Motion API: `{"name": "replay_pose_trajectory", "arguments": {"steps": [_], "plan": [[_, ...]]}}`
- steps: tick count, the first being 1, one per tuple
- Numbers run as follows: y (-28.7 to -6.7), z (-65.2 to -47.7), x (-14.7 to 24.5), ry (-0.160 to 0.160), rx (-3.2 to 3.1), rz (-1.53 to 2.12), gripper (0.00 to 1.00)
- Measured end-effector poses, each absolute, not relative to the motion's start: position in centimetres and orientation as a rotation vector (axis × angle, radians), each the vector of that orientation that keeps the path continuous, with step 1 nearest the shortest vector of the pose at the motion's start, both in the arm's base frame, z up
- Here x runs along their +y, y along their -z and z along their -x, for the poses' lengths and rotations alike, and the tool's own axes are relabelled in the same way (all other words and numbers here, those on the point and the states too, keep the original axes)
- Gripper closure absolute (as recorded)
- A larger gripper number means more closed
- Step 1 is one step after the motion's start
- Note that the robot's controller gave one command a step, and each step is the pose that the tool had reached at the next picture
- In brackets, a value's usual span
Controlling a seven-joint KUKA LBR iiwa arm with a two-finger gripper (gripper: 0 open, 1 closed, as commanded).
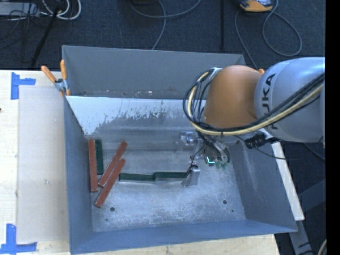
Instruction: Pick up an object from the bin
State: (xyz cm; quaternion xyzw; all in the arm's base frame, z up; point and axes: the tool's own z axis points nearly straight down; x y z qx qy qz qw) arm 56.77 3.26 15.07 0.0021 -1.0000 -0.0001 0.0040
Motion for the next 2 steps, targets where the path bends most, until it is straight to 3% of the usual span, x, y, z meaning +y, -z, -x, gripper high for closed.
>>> {"name": "replay_pose_trajectory", "arguments": {"steps": [1,2], "plan": [[-6.6,-55.9,10.9,0.004,-3.129,-0.181,0.00],[-10.1,-55.6,14.3,0.001,-3.141,-0.163,0.00]]}}
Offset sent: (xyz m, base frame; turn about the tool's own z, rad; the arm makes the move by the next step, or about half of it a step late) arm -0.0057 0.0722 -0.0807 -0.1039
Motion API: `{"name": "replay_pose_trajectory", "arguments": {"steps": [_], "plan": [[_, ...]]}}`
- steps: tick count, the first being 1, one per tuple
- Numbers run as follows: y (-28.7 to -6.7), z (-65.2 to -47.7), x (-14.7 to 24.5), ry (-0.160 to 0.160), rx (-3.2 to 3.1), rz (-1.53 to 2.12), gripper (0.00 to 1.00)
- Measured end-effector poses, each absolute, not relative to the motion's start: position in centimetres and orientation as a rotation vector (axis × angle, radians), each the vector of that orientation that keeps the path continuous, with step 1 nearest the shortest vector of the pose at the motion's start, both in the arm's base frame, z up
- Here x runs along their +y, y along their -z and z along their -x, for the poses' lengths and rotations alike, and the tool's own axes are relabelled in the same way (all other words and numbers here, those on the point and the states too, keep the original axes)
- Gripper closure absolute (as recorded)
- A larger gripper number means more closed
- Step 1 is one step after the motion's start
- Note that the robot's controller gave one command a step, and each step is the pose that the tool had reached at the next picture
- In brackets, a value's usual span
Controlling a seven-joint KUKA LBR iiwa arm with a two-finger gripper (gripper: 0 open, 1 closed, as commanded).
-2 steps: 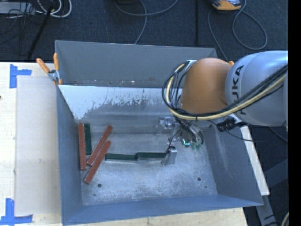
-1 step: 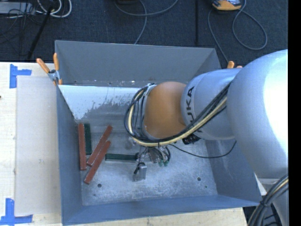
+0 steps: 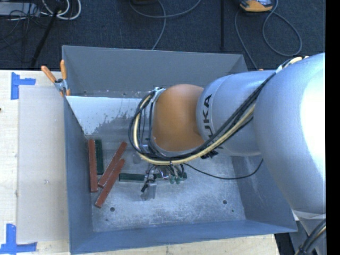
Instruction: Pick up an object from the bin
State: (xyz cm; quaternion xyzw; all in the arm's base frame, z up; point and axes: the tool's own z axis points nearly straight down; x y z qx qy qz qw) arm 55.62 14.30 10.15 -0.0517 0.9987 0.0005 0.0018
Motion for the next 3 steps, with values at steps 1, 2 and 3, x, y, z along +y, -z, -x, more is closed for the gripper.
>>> {"name": "replay_pose_trajectory", "arguments": {"steps": [1,2,3], "plan": [[-10.0,-58.8,12.5,0.000,3.128,0.255,0.00],[-6.9,-58.9,11.9,0.000,3.096,0.548,0.00],[-6.9,-58.9,11.9,-0.001,3.095,0.544,0.00]]}}
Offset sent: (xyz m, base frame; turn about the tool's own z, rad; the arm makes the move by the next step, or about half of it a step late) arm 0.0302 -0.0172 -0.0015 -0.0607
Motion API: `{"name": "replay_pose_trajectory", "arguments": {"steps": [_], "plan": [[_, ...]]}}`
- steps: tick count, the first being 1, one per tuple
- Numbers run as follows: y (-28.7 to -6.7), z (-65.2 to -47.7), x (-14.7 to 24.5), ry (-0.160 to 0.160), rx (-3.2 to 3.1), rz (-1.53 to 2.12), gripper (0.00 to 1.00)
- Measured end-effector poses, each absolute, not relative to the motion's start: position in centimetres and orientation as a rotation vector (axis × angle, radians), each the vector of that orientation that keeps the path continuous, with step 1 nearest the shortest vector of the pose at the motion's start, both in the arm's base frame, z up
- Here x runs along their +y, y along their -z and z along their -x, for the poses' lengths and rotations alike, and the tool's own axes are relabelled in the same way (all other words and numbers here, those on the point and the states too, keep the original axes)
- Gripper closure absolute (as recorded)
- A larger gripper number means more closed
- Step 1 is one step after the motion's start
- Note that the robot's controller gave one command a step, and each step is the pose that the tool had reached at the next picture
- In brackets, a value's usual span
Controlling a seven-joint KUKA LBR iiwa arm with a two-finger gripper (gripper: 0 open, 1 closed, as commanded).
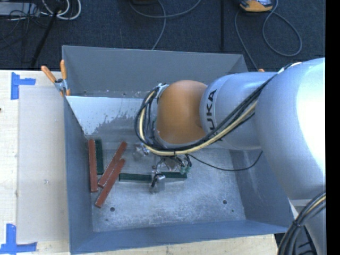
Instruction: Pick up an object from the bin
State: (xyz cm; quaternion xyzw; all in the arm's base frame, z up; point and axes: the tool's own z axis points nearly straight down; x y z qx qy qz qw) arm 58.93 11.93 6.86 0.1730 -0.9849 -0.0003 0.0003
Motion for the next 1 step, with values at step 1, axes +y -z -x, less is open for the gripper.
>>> {"name": "replay_pose_trajectory", "arguments": {"steps": [1], "plan": [[-6.94,-58.98,11.92,0.001,-3.095,-0.542,1.00]]}}
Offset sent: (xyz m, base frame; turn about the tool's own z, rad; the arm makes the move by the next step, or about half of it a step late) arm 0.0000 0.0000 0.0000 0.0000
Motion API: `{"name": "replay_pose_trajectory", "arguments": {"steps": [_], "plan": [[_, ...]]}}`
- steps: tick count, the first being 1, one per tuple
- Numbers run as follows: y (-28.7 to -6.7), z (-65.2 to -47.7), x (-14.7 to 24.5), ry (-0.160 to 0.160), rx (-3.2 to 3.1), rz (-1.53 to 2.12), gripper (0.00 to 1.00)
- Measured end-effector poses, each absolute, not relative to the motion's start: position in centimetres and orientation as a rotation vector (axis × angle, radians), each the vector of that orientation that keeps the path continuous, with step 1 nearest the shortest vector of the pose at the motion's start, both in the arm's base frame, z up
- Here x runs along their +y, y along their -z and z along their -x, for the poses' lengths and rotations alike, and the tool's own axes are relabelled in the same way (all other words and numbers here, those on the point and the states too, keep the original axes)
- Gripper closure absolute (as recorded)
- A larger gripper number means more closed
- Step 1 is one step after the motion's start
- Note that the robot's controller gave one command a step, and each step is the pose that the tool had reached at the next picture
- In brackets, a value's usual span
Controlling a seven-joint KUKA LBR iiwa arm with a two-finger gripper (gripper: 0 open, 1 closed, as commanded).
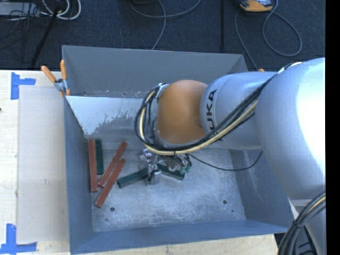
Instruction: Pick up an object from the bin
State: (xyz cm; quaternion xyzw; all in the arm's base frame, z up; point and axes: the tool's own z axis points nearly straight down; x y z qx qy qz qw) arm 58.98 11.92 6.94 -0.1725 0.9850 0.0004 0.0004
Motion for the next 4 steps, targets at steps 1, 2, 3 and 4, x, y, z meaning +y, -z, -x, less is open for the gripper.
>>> {"name": "replay_pose_trajectory", "arguments": {"steps": [1,2,3,4], "plan": [[-13.6,-59.1,12.0,0.000,3.089,0.538,1.00],[-15.2,-59.2,12.1,0.000,3.092,0.535,1.00],[-16.9,-59.3,12.1,0.000,3.093,0.533,1.00],[-19.9,-59.4,12.2,0.000,3.092,0.530,1.00]]}}
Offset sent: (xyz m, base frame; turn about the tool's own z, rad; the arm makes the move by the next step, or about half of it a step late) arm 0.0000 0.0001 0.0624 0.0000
